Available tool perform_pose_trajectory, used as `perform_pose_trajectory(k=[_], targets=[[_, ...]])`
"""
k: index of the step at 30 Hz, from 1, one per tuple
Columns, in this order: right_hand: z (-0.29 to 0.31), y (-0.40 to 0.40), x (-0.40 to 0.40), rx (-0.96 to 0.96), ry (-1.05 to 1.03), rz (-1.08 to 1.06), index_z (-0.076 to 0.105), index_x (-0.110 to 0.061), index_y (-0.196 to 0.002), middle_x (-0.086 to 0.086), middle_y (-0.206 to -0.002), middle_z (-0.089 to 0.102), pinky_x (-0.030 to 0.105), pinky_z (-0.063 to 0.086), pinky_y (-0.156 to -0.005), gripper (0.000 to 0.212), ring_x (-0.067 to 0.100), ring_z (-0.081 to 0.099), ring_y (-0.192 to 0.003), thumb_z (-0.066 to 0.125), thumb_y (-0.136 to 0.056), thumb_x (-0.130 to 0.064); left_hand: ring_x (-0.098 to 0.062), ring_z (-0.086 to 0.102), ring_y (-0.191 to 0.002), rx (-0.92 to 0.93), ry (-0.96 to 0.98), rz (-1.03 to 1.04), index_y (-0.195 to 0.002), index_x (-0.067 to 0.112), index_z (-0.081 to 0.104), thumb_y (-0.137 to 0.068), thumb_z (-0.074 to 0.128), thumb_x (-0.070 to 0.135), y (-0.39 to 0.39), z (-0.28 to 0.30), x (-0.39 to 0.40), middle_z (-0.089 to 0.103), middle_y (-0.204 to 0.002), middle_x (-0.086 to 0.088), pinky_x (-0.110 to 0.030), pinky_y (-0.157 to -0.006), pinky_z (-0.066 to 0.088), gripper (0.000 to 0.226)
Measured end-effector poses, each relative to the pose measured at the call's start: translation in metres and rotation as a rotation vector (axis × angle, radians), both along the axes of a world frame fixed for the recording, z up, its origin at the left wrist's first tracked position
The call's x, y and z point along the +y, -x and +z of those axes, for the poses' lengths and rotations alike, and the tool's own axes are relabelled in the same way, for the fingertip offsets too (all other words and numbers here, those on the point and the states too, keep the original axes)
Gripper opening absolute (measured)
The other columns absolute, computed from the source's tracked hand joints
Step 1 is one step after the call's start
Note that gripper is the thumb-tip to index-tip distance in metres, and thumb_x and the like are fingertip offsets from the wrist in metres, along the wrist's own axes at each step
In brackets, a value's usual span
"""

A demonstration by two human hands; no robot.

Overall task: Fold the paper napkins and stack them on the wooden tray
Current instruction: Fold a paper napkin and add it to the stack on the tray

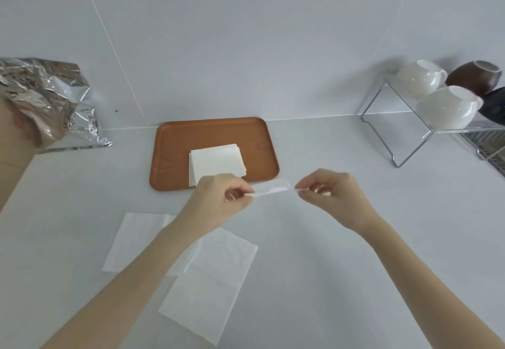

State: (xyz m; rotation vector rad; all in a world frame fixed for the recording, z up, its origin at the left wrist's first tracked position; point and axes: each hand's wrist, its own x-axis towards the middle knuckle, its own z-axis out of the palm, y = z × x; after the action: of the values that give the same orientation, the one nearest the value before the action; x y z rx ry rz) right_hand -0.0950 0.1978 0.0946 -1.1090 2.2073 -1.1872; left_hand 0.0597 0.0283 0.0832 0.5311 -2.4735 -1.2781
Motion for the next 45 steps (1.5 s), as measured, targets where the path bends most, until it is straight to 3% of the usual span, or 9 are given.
perform_pose_trajectory(k=[3, 12, 17, 21, 24, 27, 31, 34, 45], targets=[[-0.026, -0.013, 0.013, 0.001, -0.106, 0.028, 0.063, -0.035, -0.067, -0.011, -0.069, 0.064, 0.009, 0.041, -0.057, 0.034, -0.003, 0.054, -0.058, 0.068, -0.077, -0.003, -0.007, 0.062, -0.07, -0.081, -0.08, 0.003, -0.073, 0.013, 0.071, -0.076, 0.068, 0.007, -0.016, -0.032, 0.01, 0.065, -0.061, 0.02, -0.014, -0.067, 0.046, 0.007], [-0.052, -0.011, 0.01, -0.036, -0.18, 0.055, 0.065, -0.029, -0.072, -0.017, -0.071, 0.062, 0.008, 0.04, -0.057, 0.023, -0.006, 0.053, -0.06, 0.064, -0.081, -0.007, -0.008, 0.059, -0.079, -0.177, -0.072, 0.044, -0.077, 0.012, 0.071, -0.08, 0.063, 0.013, -0.013, -0.06, 0.01, 0.072, -0.079, -0.004, -0.007, -0.064, 0.041, 0.008], [-0.064, 0.006, -0.009, -0.019, -0.212, 0.01, 0.065, -0.024, -0.081, -0.005, -0.077, 0.063, 0.003, 0.04, -0.059, 0.017, 0.002, 0.053, -0.063, 0.062, -0.081, -0.007, 0.002, 0.055, -0.061, -0.198, -0.006, 0.067, -0.078, 0.008, 0.07, -0.082, 0.06, 0.012, 0.015, -0.067, -0.008, 0.068, -0.073, -0.003, -0.007, -0.059, 0.037, 0.012], [-0.085, 0.009, -0.013, -0.018, -0.301, -0.072, 0.062, -0.014, -0.096, -0.004, -0.076, 0.057, 0.016, 0.043, -0.063, 0.018, 0.013, 0.054, -0.068, 0.06, -0.08, -0.005, -0.017, 0.058, -0.076, -0.27, 0.01, 0.097, -0.096, 0.007, 0.066, -0.083, 0.059, 0.01, 0.032, -0.084, -0.013, 0.069, -0.092, -0.013, -0.029, -0.077, 0.047, 0.015], [-0.103, 0.001, -0.007, 0.127, -0.413, -0.056, 0.054, -0.013, -0.112, 0.005, -0.104, 0.057, 0.032, 0.045, -0.074, 0.033, 0.025, 0.058, -0.091, 0.06, -0.08, -0.007, -0.017, 0.051, -0.076, -0.298, 0.072, 0.075, -0.108, 0.007, 0.058, -0.08, 0.061, 0.006, 0.03, -0.096, -0.01, 0.06, -0.105, -0.015, -0.034, -0.082, 0.046, 0.029], [-0.107, -0.006, 0.004, 0.351, -0.378, -0.013, 0.053, -0.013, -0.116, 0.008, -0.121, 0.053, 0.03, 0.043, -0.071, 0.037, 0.027, 0.052, -0.107, 0.062, -0.081, -0.011, -0.019, 0.055, -0.083, -0.252, 0.168, -0.005, -0.101, 0.011, 0.062, -0.08, 0.062, 0.01, 0.02, -0.098, -0.005, 0.057, -0.106, -0.007, -0.033, -0.08, 0.046, 0.022], [-0.102, -0.019, 0.013, 0.457, -0.297, 0.15, 0.065, -0.019, -0.088, 0.002, -0.096, 0.067, 0.027, 0.041, -0.07, 0.015, 0.024, 0.059, -0.088, 0.061, -0.076, -0.027, -0.019, 0.055, -0.096, -0.256, 0.332, -0.211, -0.085, 0.012, 0.069, -0.077, 0.065, 0.017, 0.009, -0.092, 0.002, 0.067, -0.097, -0.002, -0.034, -0.078, 0.049, 0.01], [-0.109, -0.025, 0.019, 0.493, -0.372, 0.267, 0.066, -0.024, -0.077, -0.005, -0.087, 0.069, 0.024, 0.042, -0.076, 0.02, 0.017, 0.062, -0.085, 0.053, -0.071, -0.038, -0.02, 0.057, -0.095, -0.269, 0.402, -0.292, -0.084, 0.011, 0.07, -0.077, 0.063, 0.017, 0.008, -0.095, 0.007, 0.07, -0.095, -0.003, -0.024, -0.072, 0.039, 0.012], [-0.114, -0.034, 0.015, 0.504, -0.293, 0.168, 0.057, -0.016, -0.07, -0.001, -0.067, 0.066, 0.027, 0.042, -0.07, 0.021, 0.022, 0.06, -0.063, 0.041, -0.079, -0.024, -0.018, 0.063, -0.069, -0.226, 0.503, -0.347, -0.064, 0.016, 0.066, -0.071, 0.057, 0.016, 0.004, -0.1, 0.007, 0.071, -0.071, 0.003, -0.023, -0.057, 0.051, 0.012]])
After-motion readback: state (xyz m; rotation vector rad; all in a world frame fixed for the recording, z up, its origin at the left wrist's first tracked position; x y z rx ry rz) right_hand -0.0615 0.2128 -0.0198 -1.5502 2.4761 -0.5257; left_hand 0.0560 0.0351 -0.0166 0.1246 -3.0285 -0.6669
